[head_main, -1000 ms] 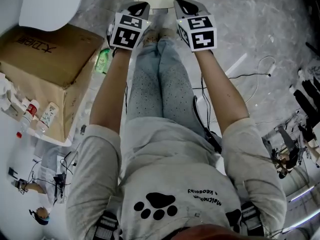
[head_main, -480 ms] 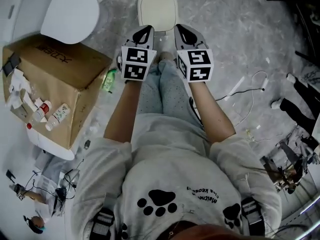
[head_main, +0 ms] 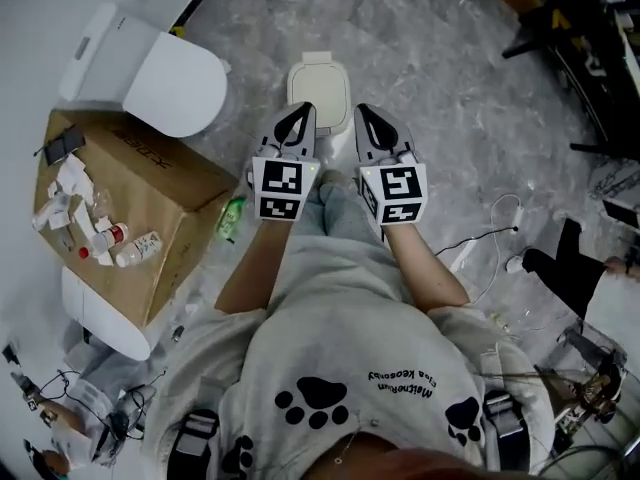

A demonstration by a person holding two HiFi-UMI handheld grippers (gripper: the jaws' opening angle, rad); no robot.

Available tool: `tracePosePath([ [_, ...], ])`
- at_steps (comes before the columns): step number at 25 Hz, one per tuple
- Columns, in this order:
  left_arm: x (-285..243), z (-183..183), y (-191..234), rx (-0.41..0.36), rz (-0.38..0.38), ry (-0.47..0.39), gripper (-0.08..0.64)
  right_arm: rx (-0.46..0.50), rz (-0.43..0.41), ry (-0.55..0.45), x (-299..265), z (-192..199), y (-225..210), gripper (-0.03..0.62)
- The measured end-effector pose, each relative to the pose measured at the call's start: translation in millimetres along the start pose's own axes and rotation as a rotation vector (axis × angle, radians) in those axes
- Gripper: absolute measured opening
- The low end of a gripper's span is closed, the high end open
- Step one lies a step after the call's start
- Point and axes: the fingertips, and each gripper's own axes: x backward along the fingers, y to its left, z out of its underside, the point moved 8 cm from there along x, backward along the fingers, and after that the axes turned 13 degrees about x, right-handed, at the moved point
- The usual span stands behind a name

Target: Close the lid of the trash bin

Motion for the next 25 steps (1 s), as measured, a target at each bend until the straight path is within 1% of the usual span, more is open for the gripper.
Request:
tracePosePath([
  [5, 40, -35, -22, -0.031, 0.019, -0.091, 0.020, 0.042, 0.038, -0.102, 45, -47, 4, 0.032],
  [8, 67, -49, -32, -0.038, 0.013, -0.136, 0.020, 0.065, 0.037, -0.140, 68, -67, 11, 0.032],
  [10, 83, -57, -36, -0.068, 0.001, -0.163, 0.020, 0.088, 0.044, -0.165, 81, -75, 16, 0.032],
  [12, 93, -63, -40, -0.097, -0.004, -0.186, 0.020, 0.111, 0.054, -0.187, 91, -79, 18, 0.032],
  [14, 100, -64, -42, -0.103, -0.004, -0.203, 0.020, 0.121, 0.062, -0.203, 98, -79, 21, 0.032],
  [19, 109, -54, -45, -0.091, -0.017, -0.228, 0.020, 0.132, 0.071, -0.227, 104, -76, 24, 0.032],
  [22, 110, -49, -48, -0.073, -0.019, -0.228, 0.020, 0.130, 0.084, -0.275, 104, -77, 23, 0.032],
  [25, 111, -50, -46, -0.053, -0.018, -0.243, 0.020, 0.147, 0.079, -0.280, 103, -79, 23, 0.032],
])
